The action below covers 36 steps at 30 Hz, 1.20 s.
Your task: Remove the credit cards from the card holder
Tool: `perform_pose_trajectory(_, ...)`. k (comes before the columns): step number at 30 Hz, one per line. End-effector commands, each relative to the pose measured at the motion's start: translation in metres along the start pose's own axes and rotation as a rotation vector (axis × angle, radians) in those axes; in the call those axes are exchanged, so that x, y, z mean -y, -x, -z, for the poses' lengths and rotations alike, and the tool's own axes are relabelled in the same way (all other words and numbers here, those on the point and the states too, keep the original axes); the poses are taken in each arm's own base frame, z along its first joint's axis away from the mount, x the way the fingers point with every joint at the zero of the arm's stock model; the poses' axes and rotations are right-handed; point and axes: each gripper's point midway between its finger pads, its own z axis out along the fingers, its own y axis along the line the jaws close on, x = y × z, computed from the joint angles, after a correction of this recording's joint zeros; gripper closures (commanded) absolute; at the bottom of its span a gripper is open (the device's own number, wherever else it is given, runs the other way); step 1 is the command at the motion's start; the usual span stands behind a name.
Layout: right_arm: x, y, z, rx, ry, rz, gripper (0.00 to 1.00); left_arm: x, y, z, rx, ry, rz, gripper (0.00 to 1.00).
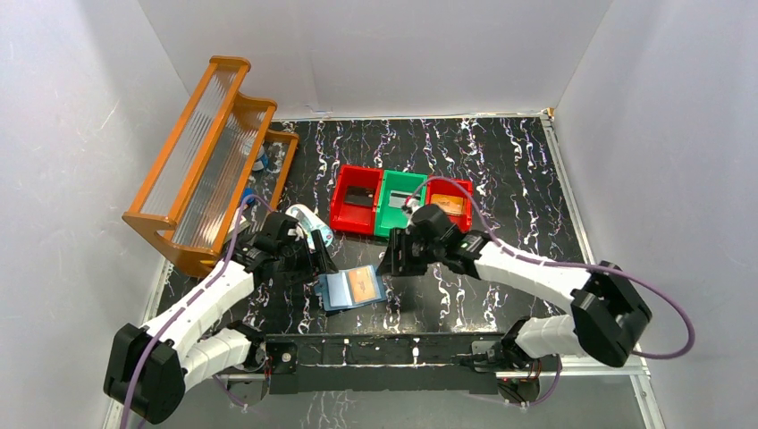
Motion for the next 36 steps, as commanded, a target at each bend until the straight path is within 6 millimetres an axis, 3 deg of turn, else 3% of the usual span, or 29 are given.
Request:
perform_pose_trajectory(1, -0.013, -0.013, -0.016, -0.014, -0.049, -0.027, 0.49, -0.007, -0.014, -0.007, -0.048, -0.005, 0.0, 0.32)
perform_pose_trajectory(5, -0.017, -0.019, -0.033, -0.022, -0.061, -0.006, 0.52, 0.0, -0.02, -0.017, -0.069, -0.084, -0.014, 0.36)
perform_pose_trajectory(10, -0.015, -0.015, -0.05, -0.01, -0.067, -0.003, 0.51, -0.018, -0.027, -0.031, -0.092, -0.034, -0.045, 0.39)
perform_pose_trajectory(18, -0.01, -0.014, -0.073, -0.023, -0.091, -0.02, 0.51, -0.028, -0.025, -0.038, -0.084, 0.014, -0.061, 0.67)
perform_pose_trajectory(27, 0.007, -0.009, -0.07, 0.033, -0.164, -0.035, 0.52, -0.014, -0.033, -0.044, -0.132, -0.093, -0.091, 0.92)
perform_pose_trajectory(32, 0.027, -0.016, -0.063, 0.045, -0.25, -0.076, 0.53, -0.017, -0.034, -0.044, -0.117, -0.086, -0.087, 0.93)
perform_pose_trajectory(36, 0.032, -0.014, -0.056, 0.082, -0.277, -0.077, 0.54, -0.015, -0.036, -0.045, -0.133, -0.102, -0.094, 0.94)
